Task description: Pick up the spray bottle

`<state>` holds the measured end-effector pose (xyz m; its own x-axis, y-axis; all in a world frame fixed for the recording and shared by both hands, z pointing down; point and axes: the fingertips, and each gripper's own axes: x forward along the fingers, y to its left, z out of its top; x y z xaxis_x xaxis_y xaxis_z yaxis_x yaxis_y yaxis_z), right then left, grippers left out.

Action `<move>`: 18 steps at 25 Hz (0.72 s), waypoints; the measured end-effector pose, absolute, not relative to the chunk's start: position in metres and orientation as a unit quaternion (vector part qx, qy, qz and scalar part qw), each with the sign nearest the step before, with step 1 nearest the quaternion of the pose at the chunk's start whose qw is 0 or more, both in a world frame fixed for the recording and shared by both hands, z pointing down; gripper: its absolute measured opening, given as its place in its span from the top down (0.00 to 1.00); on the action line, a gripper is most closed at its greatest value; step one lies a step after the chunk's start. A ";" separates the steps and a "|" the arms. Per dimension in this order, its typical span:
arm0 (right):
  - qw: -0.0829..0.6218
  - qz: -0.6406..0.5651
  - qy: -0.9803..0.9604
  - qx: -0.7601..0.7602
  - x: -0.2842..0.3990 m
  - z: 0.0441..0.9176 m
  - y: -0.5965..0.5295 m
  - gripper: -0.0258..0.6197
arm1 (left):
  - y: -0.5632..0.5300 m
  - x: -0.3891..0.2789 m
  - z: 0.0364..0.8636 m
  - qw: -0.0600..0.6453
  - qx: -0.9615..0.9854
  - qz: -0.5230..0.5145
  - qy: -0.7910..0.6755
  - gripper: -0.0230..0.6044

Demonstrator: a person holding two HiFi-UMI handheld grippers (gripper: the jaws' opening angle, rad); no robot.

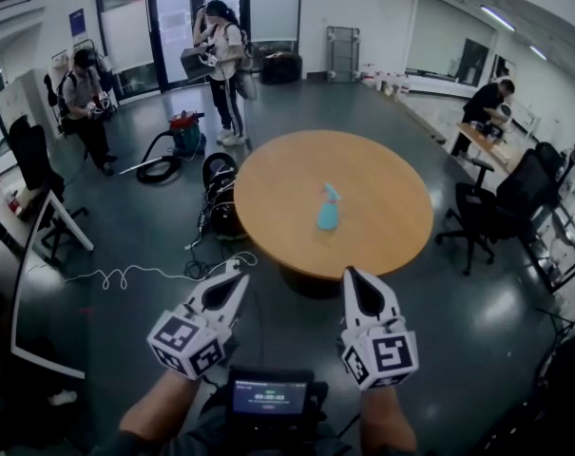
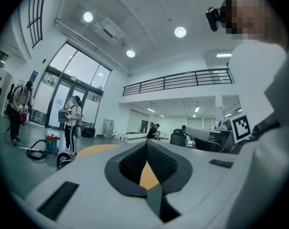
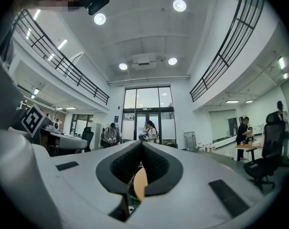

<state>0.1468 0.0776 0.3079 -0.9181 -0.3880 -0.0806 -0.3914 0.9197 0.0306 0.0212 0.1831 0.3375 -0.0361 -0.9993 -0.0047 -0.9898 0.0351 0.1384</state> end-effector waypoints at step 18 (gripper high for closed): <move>0.017 0.037 0.959 -0.281 0.055 0.301 -0.013 0.95 | 0.067 -0.088 0.330 0.036 0.738 -0.063 -0.671 0.96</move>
